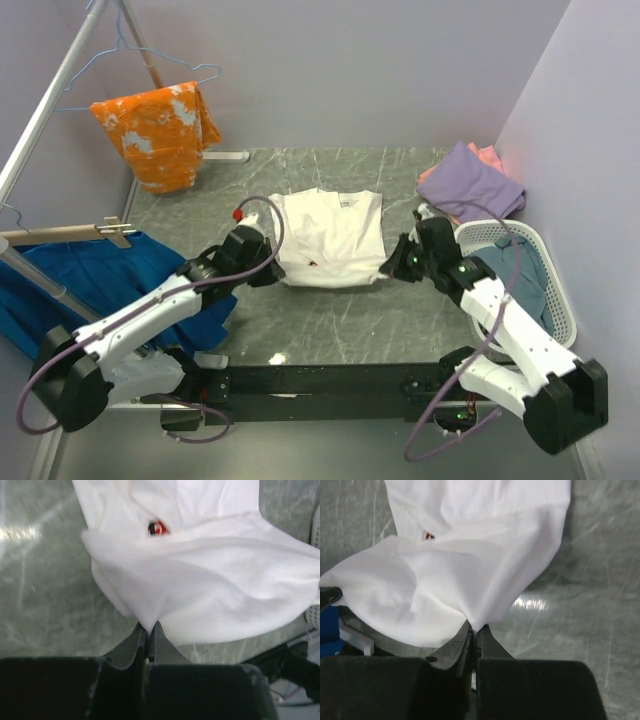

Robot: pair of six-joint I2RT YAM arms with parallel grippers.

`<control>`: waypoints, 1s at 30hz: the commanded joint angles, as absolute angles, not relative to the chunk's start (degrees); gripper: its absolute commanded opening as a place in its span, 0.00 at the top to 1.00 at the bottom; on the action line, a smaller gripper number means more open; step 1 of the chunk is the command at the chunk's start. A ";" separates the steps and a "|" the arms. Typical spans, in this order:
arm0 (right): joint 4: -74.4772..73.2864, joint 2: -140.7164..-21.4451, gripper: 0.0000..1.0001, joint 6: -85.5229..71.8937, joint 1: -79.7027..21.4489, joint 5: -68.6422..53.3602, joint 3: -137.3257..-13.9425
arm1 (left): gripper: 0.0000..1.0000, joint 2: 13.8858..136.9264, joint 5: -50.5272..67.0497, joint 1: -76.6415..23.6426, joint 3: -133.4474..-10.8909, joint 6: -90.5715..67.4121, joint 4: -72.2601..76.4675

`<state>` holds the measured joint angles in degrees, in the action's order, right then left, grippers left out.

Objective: Fold and stack the t-shirts
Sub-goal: Fold the long partially folded tshirt into a neat square

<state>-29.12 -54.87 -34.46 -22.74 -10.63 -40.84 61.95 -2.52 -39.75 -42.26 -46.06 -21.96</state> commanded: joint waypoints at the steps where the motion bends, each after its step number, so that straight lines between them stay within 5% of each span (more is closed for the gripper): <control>1: -24.53 -64.14 1.00 -29.01 -22.15 -4.84 -50.00 | 0.99 69.59 -10.46 -38.15 -50.86 -40.27 -20.48; 13: -23.11 -95.43 1.00 -24.17 -17.06 -9.05 -75.48 | 0.99 96.57 -3.43 -23.83 -73.97 -30.33 -13.36; 28: -26.18 -125.41 1.00 -23.99 -11.17 -12.48 -106.42 | 0.99 123.39 5.18 -17.41 -98.33 -28.22 -9.32; 29: -26.45 -127.68 0.88 -24.17 -10.99 -12.13 -109.57 | 0.99 125.23 5.27 -17.32 -99.48 -28.21 -9.23; 30: -26.63 -128.66 0.69 -24.43 -10.55 -11.87 -110.82 | 0.83 126.03 5.71 -17.14 -100.54 -27.95 -9.32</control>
